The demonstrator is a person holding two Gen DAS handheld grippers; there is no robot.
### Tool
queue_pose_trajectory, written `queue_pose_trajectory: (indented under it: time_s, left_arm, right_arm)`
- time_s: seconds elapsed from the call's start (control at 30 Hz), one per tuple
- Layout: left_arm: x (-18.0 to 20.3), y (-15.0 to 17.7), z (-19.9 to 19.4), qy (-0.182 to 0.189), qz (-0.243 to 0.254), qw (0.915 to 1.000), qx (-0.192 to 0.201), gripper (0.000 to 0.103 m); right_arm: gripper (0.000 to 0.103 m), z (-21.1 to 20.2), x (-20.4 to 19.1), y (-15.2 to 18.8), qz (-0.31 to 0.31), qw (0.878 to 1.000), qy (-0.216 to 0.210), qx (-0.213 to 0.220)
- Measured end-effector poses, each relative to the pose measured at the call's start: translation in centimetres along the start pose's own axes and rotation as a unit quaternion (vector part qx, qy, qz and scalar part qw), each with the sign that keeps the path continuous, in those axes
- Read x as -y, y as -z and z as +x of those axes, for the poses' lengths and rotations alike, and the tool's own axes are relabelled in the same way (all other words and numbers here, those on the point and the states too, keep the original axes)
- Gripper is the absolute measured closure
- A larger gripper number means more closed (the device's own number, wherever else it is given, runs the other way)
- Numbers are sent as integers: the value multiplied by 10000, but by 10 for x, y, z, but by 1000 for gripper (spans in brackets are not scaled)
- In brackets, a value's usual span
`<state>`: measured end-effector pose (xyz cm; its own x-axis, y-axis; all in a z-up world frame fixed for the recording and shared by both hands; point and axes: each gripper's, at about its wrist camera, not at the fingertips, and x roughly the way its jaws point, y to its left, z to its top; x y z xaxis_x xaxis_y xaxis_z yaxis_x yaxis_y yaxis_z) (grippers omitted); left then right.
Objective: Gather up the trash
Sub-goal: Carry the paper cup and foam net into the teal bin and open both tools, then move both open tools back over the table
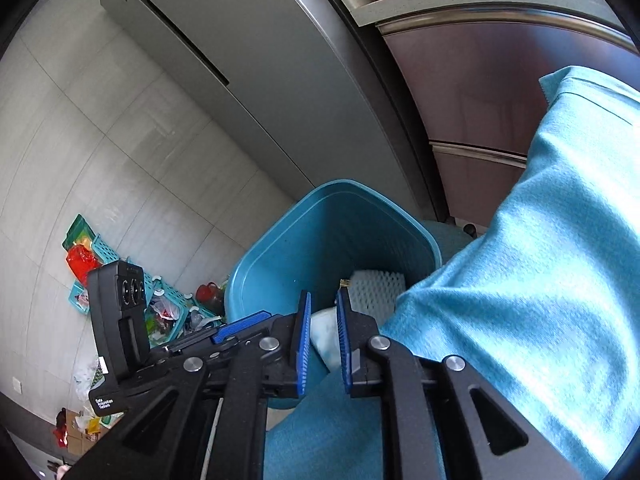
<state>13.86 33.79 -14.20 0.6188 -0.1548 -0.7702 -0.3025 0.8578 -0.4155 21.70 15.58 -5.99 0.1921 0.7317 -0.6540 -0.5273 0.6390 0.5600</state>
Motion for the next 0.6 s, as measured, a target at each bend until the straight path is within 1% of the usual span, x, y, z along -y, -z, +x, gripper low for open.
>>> queue_pose_trajectory:
  time_s: [0.07, 0.17, 0.3, 0.47, 0.6]
  left_arm:
    - [2, 1, -4, 52, 42, 10000, 58, 63]
    - [4, 6, -14, 157, 96, 9997, 143, 63]
    - [18, 10, -31, 330, 291, 9985, 321, 62]
    - [45, 20, -58, 653, 641, 9941, 580, 57]
    - [75, 31, -72, 901, 1049, 9882, 663, 54]
  right_arm:
    - [86, -4, 3, 1, 0, 10000, -39, 21]
    - [85, -13, 6, 5, 16, 9999, -85, 90]
    - [83, -28, 7, 12, -30, 9997, -140, 194]
    - [75, -58, 9, 18, -163, 9986, -165, 467]
    - [74, -90, 14, 31, -208, 9970, -79, 737]
